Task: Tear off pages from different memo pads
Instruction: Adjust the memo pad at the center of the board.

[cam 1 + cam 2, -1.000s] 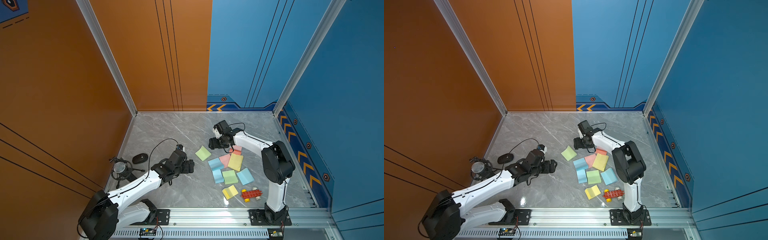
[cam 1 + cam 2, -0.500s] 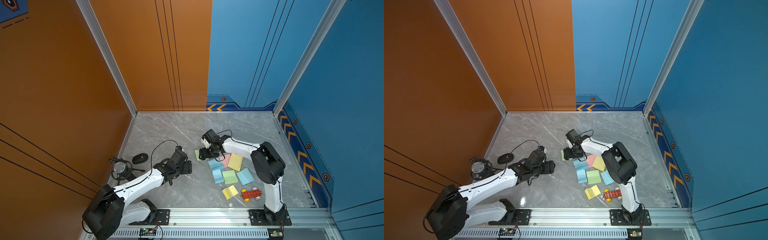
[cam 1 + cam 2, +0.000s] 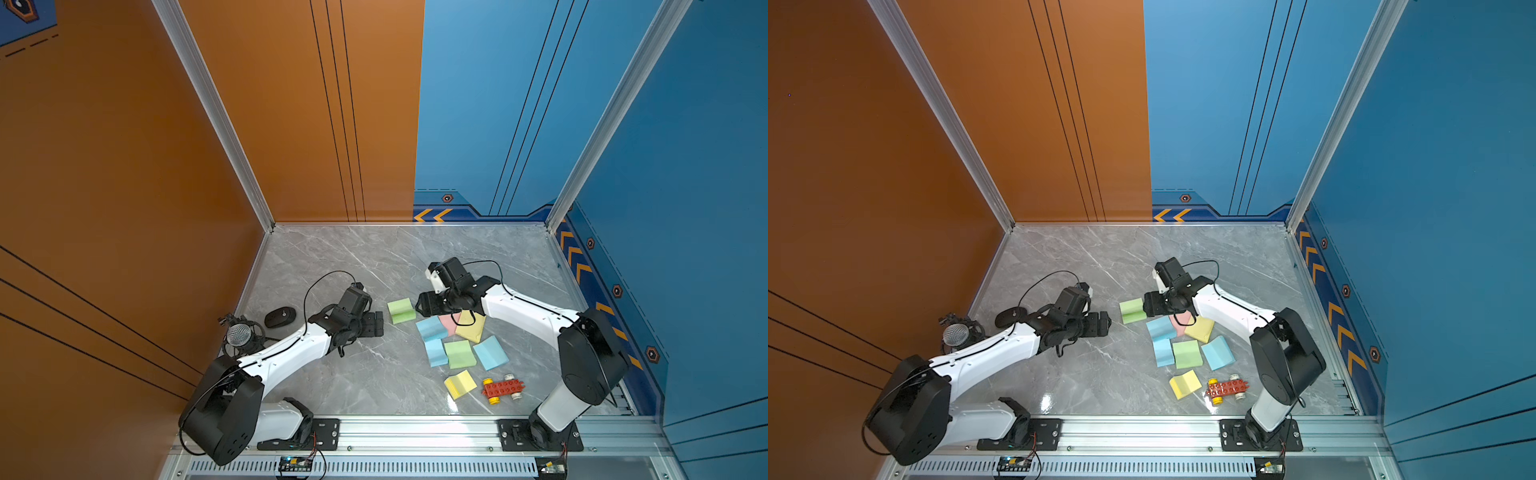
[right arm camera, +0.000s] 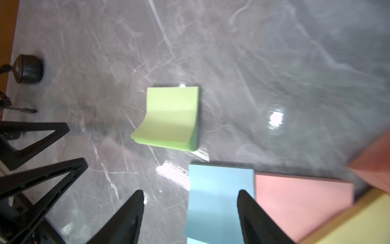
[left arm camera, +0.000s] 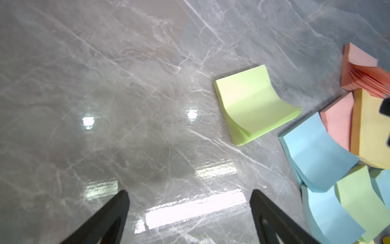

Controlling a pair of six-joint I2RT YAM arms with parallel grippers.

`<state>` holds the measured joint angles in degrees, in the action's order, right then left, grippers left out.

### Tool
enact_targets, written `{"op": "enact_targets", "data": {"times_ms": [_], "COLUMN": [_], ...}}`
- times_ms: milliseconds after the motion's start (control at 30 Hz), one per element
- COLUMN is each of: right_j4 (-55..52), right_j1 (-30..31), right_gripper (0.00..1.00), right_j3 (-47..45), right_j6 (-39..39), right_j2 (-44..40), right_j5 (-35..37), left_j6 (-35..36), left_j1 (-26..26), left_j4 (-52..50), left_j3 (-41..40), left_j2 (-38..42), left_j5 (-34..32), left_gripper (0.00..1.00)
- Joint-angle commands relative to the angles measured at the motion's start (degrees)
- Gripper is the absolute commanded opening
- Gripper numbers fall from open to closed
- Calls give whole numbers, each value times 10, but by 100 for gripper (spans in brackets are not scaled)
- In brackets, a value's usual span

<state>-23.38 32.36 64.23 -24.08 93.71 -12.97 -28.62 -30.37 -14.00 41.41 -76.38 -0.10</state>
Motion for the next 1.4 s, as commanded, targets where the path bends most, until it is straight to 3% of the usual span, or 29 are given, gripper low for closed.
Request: {"op": "enact_targets", "data": {"times_ms": [0, 133, 333, 667, 833, 1133, 1367], "right_j4": [5, 48, 105, 163, 170, 178, 168], "right_j1": [-18, 23, 74, 74, 71, 42, 23], "right_gripper": [72, 72, 71, 69, 66, 61, 61], "right_j3": [-31, -52, -42, -30, -20, -18, -20], "right_j6": [3, -38, -93, -134, -139, -139, -124], "right_j2": [-23, -11, 44, 109, 130, 140, 118], "right_j5": [-12, -32, -11, -29, -24, -38, -53], "left_j6": [56, 83, 107, 118, 100, 18, -8], "left_j1": [17, 46, 54, 53, 39, 28, 11], "left_j4": [-5, -1, -1, -1, 0, 10, 27], "left_j3": [46, 120, 248, 315, 298, 198, 149], "left_j2": [-43, -124, -261, -361, -353, -292, -241], "left_j5": [41, 76, 147, 172, 183, 167, 164], "left_gripper": [95, 94, 80, 76, 72, 67, 68]}}
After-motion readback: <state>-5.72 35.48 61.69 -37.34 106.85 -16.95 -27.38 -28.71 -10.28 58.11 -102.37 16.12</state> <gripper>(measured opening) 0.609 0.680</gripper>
